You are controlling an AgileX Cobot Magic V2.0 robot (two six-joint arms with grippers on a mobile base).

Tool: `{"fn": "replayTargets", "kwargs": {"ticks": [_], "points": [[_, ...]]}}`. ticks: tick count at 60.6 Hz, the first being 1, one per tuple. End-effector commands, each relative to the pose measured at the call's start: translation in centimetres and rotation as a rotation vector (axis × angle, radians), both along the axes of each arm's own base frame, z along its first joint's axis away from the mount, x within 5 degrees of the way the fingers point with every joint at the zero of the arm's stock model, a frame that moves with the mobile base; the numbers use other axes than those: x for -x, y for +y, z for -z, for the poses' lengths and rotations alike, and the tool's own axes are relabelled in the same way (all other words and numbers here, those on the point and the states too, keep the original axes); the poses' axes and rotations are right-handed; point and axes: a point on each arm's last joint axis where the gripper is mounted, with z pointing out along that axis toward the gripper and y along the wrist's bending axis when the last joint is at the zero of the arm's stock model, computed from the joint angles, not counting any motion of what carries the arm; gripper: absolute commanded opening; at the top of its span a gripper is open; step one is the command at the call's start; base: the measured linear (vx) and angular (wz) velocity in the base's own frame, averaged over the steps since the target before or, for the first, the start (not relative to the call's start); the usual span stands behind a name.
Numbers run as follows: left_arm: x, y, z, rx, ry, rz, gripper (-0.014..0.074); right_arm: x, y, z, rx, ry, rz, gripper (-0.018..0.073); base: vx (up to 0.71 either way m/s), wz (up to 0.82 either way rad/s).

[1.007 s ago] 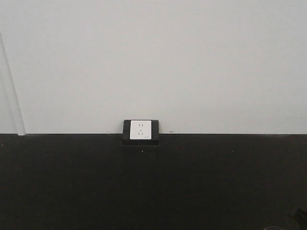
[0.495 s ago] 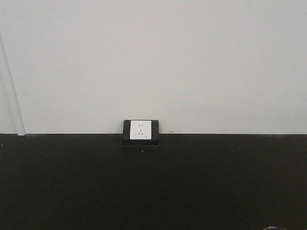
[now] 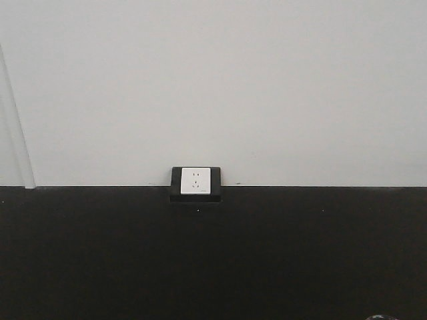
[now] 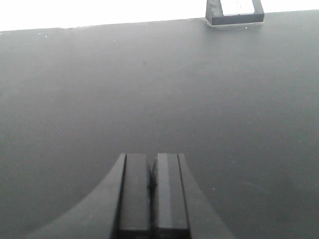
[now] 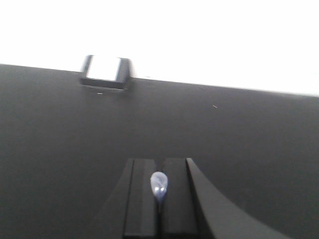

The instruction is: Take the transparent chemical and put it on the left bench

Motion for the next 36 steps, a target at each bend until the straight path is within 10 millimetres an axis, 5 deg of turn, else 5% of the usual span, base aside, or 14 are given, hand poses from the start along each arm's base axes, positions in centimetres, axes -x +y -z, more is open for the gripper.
{"fn": "replayTargets", "kwargs": {"ticks": [1,19,36], "points": [[0.1,0.0,-0.3,0.014,-0.081,0.001,-0.0003,0.9,0.2,-1.5,0.003,-0.083,-0.014,-0.0001,0.00,0.00],[0.1,0.0,-0.3,0.014,-0.081,0.001,-0.0003,2.6,0.6,2.8,-0.060,-0.054,-0.017,-0.0001,0.00,0.00],[0.1,0.0,-0.3,0.014,-0.081,0.001,-0.0003,3.4,0.8,3.5,-0.073,-0.070,-0.024,-0.0001,0.00,0.00]]}}
